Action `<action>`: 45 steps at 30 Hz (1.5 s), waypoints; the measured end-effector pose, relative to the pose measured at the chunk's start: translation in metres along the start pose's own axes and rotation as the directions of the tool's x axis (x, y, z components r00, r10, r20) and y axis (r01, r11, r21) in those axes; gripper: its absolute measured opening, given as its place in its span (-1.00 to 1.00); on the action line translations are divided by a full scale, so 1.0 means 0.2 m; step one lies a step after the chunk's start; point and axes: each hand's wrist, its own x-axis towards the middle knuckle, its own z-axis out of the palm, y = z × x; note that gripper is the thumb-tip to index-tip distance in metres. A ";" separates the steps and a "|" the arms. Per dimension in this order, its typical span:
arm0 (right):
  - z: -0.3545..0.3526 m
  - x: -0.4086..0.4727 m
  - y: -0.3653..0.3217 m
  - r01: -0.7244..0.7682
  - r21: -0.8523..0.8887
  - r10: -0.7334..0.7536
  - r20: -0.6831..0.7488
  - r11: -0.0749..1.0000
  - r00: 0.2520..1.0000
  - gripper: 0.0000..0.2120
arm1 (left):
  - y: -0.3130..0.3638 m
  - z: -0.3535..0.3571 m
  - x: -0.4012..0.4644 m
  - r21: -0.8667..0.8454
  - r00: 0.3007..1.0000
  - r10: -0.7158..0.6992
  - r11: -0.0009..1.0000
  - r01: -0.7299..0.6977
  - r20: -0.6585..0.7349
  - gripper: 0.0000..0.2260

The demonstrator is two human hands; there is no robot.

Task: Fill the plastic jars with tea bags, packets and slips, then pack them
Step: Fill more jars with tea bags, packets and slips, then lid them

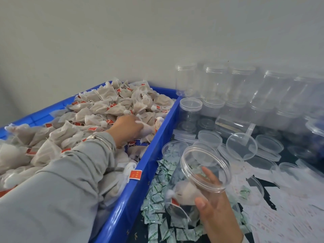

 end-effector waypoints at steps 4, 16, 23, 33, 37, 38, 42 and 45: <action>-0.01 0.00 -0.01 -0.005 0.050 0.007 -0.028 0.999 1.000 -0.08 | 0.09 -0.14 -0.08 -0.856 0.991 -0.095 0.500 0.130 0.095 -0.88; 0.02 0.00 -0.02 0.054 -0.022 -0.057 -0.179 0.998 0.982 -0.23 | 0.37 -0.14 -0.43 -0.834 0.831 0.542 0.510 -0.210 0.123 -0.93; 0.01 0.00 0.03 -0.006 -0.084 -0.011 -0.210 0.996 0.978 0.05 | 0.39 -0.11 -0.48 -0.445 0.746 0.665 0.681 -0.582 0.043 -0.88; 0.02 -0.01 0.02 0.056 -0.122 -0.077 -0.173 0.991 0.982 -0.10 | 0.17 -0.07 -0.14 -0.363 0.962 0.207 0.895 -0.259 -0.178 -0.87; 0.03 -0.02 0.02 0.068 -0.108 -0.085 -0.159 0.992 0.984 -0.11 | 0.00 0.03 -0.01 -0.193 0.986 0.125 0.970 -0.144 -0.108 -0.79; 0.03 -0.02 0.02 0.077 -0.106 -0.092 -0.151 0.991 0.984 -0.15 | -0.03 0.07 0.01 -0.120 0.989 0.136 0.983 -0.141 -0.053 -0.75; 0.03 -0.02 0.02 0.095 -0.102 -0.108 -0.136 0.990 0.985 -0.17 | -0.03 0.15 0.00 -0.033 0.967 0.178 0.984 -0.175 0.183 -0.57; 0.03 -0.02 0.03 0.077 -0.091 -0.089 -0.134 0.993 0.987 -0.12 | 0.00 0.16 -0.02 0.019 0.912 0.239 0.965 -0.260 0.334 -0.59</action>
